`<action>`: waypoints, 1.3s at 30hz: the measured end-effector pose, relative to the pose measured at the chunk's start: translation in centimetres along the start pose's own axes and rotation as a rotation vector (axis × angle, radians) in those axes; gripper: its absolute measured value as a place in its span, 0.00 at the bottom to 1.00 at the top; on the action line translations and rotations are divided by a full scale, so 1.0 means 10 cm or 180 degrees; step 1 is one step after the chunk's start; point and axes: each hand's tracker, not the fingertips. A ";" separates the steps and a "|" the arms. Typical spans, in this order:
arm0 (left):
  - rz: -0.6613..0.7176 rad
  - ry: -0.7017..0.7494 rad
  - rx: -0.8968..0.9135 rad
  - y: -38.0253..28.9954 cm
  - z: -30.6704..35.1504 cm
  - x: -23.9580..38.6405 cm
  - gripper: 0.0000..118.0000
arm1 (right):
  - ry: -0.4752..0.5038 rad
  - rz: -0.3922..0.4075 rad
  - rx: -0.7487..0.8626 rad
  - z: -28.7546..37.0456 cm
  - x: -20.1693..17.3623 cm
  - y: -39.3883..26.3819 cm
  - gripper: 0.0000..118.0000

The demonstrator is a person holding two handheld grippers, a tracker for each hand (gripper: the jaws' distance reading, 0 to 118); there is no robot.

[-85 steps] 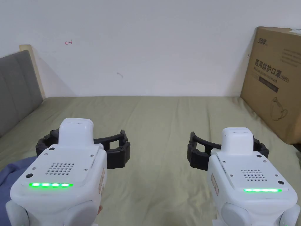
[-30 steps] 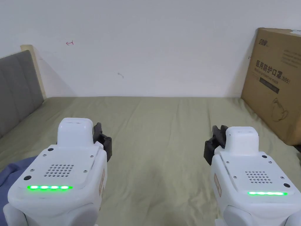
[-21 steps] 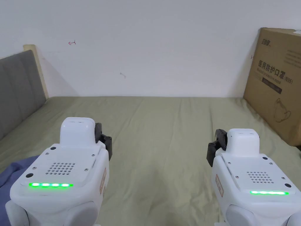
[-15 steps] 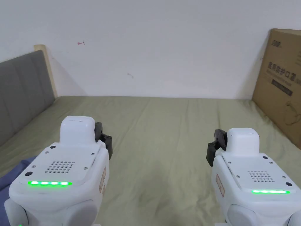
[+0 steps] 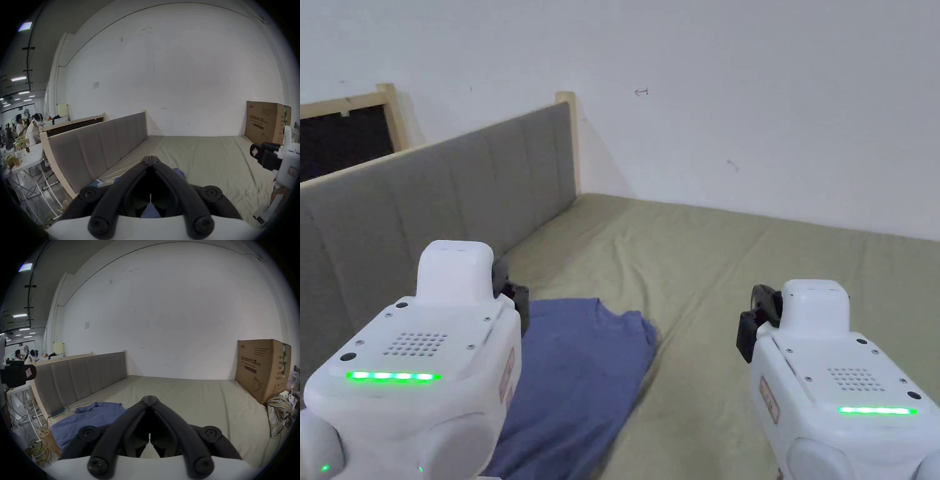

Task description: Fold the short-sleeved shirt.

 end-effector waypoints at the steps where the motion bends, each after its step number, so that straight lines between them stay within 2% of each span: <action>1: 0.0005 0.0034 -0.0046 0.00 -0.01 -0.04 0.00 | 0.0062 0.0005 -0.0024 -0.03 -0.07 -0.02 0.00; 5: 0.0022 0.0081 -0.0195 -0.07 -0.10 -0.13 0.00 | 0.0182 0.0086 -0.0098 -0.11 -0.24 -0.07 0.00; 8: 0.0046 0.0000 -0.0516 -0.18 -0.30 -0.12 0.00 | 0.0211 0.0104 -0.0162 -0.16 -0.26 -0.09 0.00; 16: 0.0472 -0.0478 -0.1919 -0.97 -1.61 -0.07 0.00 | 0.0179 0.0036 -0.0480 -0.38 -0.18 -0.33 0.00; 18: 0.0411 -0.0453 -0.2171 -1.21 -1.88 -0.02 0.01 | 0.0159 0.0058 -0.0586 -0.45 -0.17 -0.41 0.00; 19: 0.0413 -0.0395 -0.2315 -1.35 -2.02 0.00 0.08 | 0.0150 0.0057 -0.0628 -0.49 -0.15 -0.45 0.00; 20: 0.0402 -0.0381 -0.2468 -1.45 -2.13 0.01 0.25 | 0.0146 0.0054 -0.0669 -0.53 -0.15 -0.47 0.00; 21: 0.0442 -0.0419 -0.2608 -1.57 -2.25 0.01 0.56 | 0.0137 0.0046 -0.0716 -0.58 -0.14 -0.51 0.00; 22: 0.0495 -0.0461 -0.2762 -1.67 -2.34 0.01 0.79 | 0.0132 0.0035 -0.0748 -0.62 -0.13 -0.54 0.00; 23: 0.0488 -0.0490 -0.2849 -1.75 -2.37 0.02 0.92 | 0.0131 0.0023 -0.0783 -0.66 -0.12 -0.57 0.00; 24: 0.0490 -0.0487 -0.2944 -1.82 -2.42 0.04 0.99 | 0.0132 0.0010 -0.0818 -0.70 -0.11 -0.60 0.00; 27: 0.0480 -0.0529 -0.2852 -1.91 -2.49 0.08 0.98 | 0.0111 -0.0021 -0.0918 -0.82 -0.11 -0.68 0.00; 31: 0.0467 -0.0672 -0.3202 -2.12 -2.75 0.17 0.98 | 0.0154 -0.0084 -0.1050 -0.92 -0.10 -0.82 0.00; 32: 0.0452 -0.0679 -0.3317 -2.18 -2.81 0.19 0.94 | 0.0160 -0.0092 -0.1076 -0.94 -0.10 -0.85 0.00; 33: 0.0222 -0.0486 -0.3350 -2.26 -2.84 0.24 0.90 | 0.0168 -0.0086 -0.1111 -0.94 -0.10 -0.88 0.00; 34: 0.0116 -0.0547 -0.3270 -2.28 -2.84 0.27 0.90 | 0.0173 -0.0077 -0.1141 -0.95 -0.10 -0.91 0.00; 36: 0.0157 -0.0527 -0.3242 -2.22 -2.78 0.31 0.87 | 0.0166 -0.0075 -0.1182 -0.98 -0.08 -0.95 0.00; 37: 0.0181 -0.0526 -0.3225 -2.19 -2.78 0.27 0.81 | 0.0168 -0.0092 -0.1196 -0.98 -0.06 -0.97 0.00; 38: 0.0235 -0.0501 -0.3199 -2.16 -2.79 0.23 0.70 | 0.0164 -0.0110 -0.1211 -0.99 -0.05 -0.99 0.00; 39: 0.0300 -0.0414 -0.3189 -2.07 -2.75 0.21 0.50 | 0.0161 -0.0133 -0.1228 -1.00 -0.02 -1.00 0.00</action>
